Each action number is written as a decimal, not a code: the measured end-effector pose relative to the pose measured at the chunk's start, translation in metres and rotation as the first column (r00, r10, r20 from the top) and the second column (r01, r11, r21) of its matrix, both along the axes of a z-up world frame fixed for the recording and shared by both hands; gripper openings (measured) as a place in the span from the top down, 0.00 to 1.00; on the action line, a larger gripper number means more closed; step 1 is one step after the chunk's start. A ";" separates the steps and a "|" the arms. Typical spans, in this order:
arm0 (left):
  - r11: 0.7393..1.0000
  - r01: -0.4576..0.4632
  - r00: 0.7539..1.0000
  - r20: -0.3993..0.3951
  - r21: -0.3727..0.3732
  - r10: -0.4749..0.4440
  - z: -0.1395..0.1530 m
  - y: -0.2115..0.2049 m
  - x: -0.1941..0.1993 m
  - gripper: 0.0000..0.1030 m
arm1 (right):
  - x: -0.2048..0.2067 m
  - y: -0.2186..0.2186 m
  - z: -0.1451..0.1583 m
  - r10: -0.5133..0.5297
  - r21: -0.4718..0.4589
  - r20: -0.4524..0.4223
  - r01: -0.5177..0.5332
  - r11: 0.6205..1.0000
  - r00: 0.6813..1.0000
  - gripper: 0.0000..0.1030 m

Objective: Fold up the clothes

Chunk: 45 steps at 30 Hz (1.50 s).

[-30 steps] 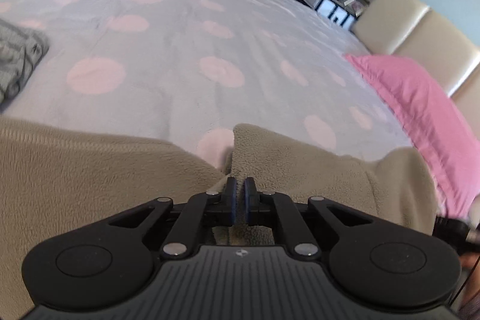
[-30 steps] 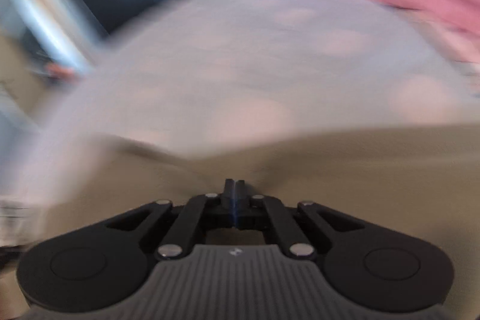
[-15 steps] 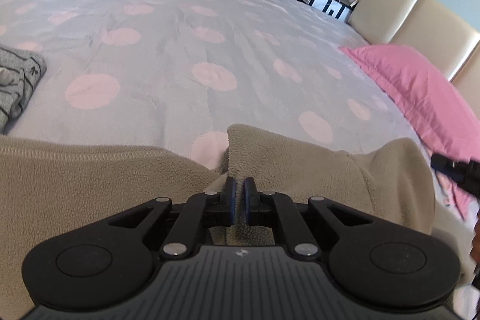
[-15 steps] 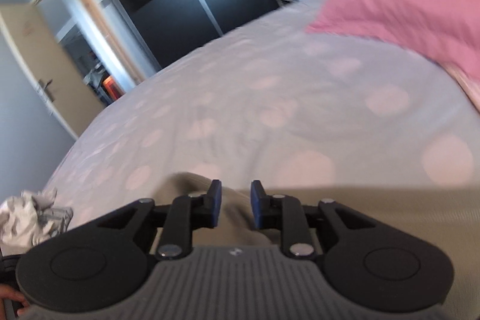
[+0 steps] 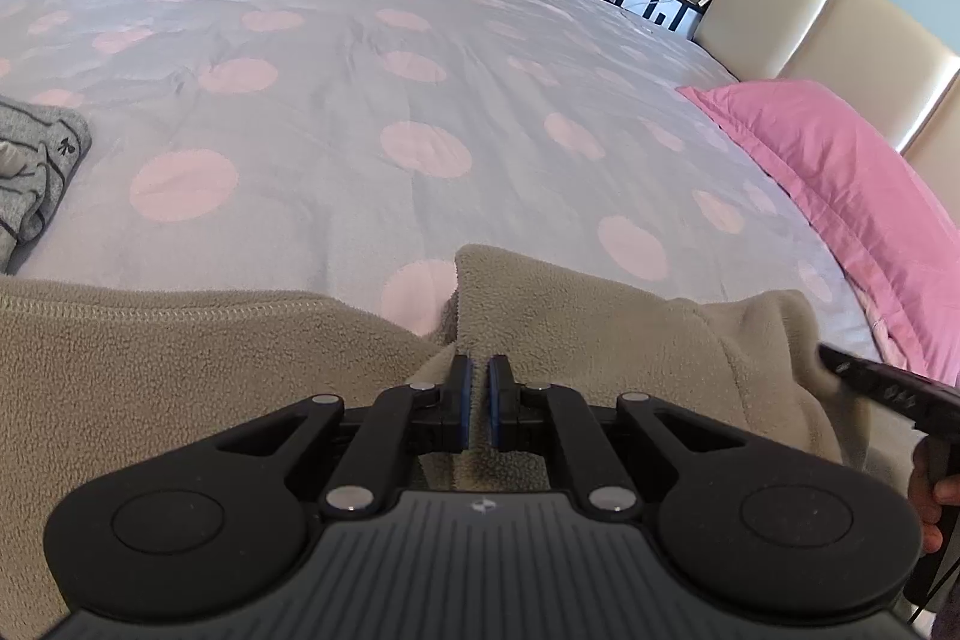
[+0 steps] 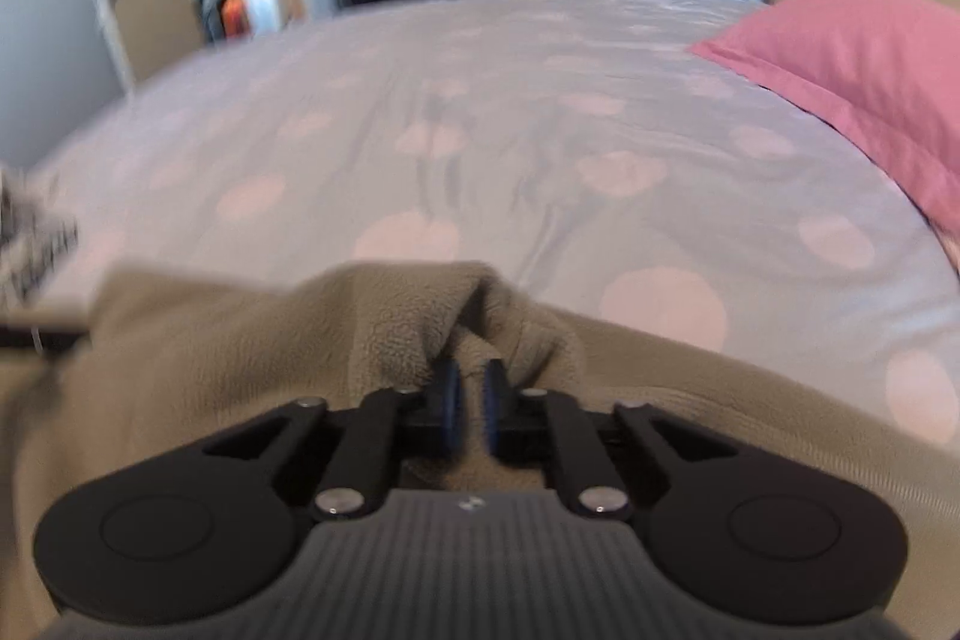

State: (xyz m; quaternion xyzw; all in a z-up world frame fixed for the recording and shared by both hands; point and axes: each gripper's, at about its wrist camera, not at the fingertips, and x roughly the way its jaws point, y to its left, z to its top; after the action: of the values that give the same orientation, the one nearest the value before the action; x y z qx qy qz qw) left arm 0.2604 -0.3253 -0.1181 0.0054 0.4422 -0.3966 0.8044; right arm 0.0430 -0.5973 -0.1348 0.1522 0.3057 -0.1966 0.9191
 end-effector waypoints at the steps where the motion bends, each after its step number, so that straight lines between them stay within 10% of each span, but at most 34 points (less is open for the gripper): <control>1: 1.000 -0.005 1.000 -0.008 -0.009 0.005 -0.001 0.001 0.001 0.96 | -0.009 -0.003 0.004 -0.038 -0.005 0.038 0.039 0.999 0.999 0.95; 5: 0.999 -0.015 1.000 -0.026 -0.030 0.014 -0.005 0.002 0.002 0.96 | -0.034 -0.040 -0.007 -0.184 0.198 0.069 0.167 0.966 0.980 0.96; 12: 1.000 -0.005 1.000 0.002 -0.021 0.005 0.005 0.001 -0.001 0.89 | -0.026 -0.039 -0.018 -0.168 0.200 -0.005 0.166 0.966 0.986 0.93; 16: 0.999 -0.011 0.999 0.046 -0.031 0.012 0.022 0.014 -0.018 0.73 | -0.043 -0.032 0.005 -0.169 0.187 0.037 0.160 0.969 0.985 0.66; 20: 0.996 -0.001 0.997 0.076 -0.088 0.008 0.037 0.028 -0.041 0.72 | -0.069 -0.016 0.025 -0.155 0.193 0.093 0.135 0.972 0.984 0.66; 25: 0.995 0.083 0.983 0.168 -0.062 -0.072 0.049 0.021 -0.072 0.79 | -0.073 0.023 0.043 -0.055 0.076 0.128 0.045 0.996 0.990 0.67; 40: 0.985 0.163 0.985 0.048 0.054 -0.165 -0.034 0.026 -0.127 0.86 | -0.073 0.126 -0.026 0.132 -0.096 -0.118 -0.144 0.985 0.984 0.66; 45: 0.990 0.140 0.988 0.065 -0.001 -0.139 -0.015 0.038 -0.133 0.86 | -0.075 0.131 -0.019 0.100 -0.099 -0.121 -0.112 0.989 0.988 0.66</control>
State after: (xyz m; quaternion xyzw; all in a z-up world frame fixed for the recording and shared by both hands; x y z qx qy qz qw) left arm 0.1270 -0.2875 -0.1329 0.0469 0.4134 -0.4529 0.7886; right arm -0.0320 -0.4663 -0.1534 0.0754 0.3553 -0.1715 0.9158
